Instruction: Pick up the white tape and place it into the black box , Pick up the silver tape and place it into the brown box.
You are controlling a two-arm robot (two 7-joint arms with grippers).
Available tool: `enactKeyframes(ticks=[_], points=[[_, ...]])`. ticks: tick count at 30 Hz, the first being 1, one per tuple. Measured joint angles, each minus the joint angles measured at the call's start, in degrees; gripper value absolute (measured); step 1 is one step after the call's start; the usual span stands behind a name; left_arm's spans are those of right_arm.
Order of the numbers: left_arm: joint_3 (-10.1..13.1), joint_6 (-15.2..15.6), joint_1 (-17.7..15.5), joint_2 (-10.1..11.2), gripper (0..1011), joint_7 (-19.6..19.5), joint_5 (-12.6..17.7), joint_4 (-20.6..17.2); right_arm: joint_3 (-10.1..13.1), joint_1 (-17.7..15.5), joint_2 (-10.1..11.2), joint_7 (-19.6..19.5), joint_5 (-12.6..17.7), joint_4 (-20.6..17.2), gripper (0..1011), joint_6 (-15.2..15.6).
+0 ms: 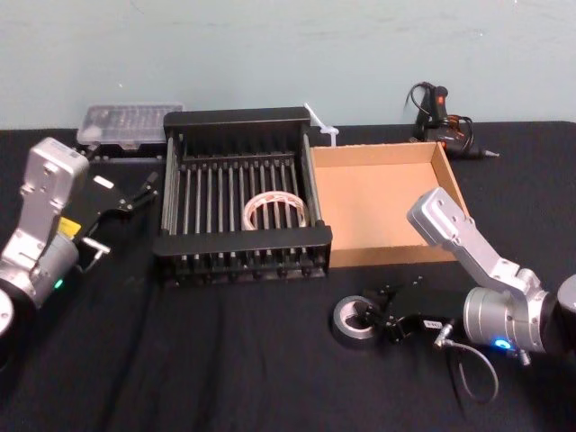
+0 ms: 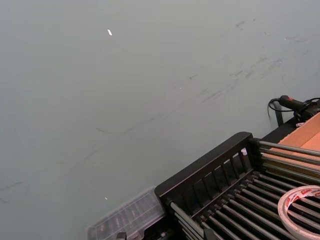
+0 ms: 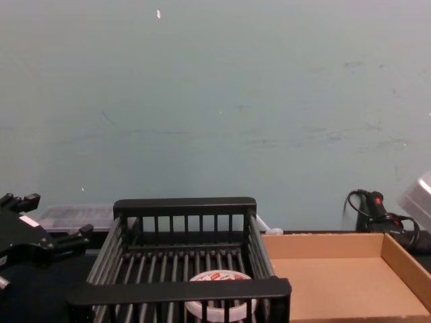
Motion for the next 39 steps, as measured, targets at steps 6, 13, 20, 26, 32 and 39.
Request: enactKeyframes(ticks=[6, 13, 20, 26, 32, 39], points=[[0.0, 0.0, 0.0, 0.0, 1001, 0.0, 0.0, 0.0, 0.0, 0.0, 0.0, 0.0, 0.0, 0.0, 171, 0.0], [0.0, 0.0, 0.0, 0.0, 1001, 0.0, 0.0, 0.0, 0.0, 0.0, 0.0, 0.0, 0.0, 0.0, 171, 0.0], [0.0, 0.0, 0.0, 0.0, 1001, 0.0, 0.0, 0.0, 0.04, -0.07, 0.42, 0.87, 0.36, -0.3, 171, -0.85], [0.0, 0.0, -0.01, 0.0, 1002, 0.0, 0.0, 0.0, 1.21, -0.58, 0.89, 0.56, 1.44, -1.65, 171, -1.28], [0.0, 0.0, 0.0, 0.0, 1001, 0.0, 0.0, 0.0, 3.26, -0.84, 1.12, -1.06, 2.59, -2.88, 171, -1.93], [0.0, 0.0, 0.0, 0.0, 1001, 0.0, 0.0, 0.0, 5.86, 0.1, 0.27, -3.85, 3.49, -2.24, 171, -2.25]])
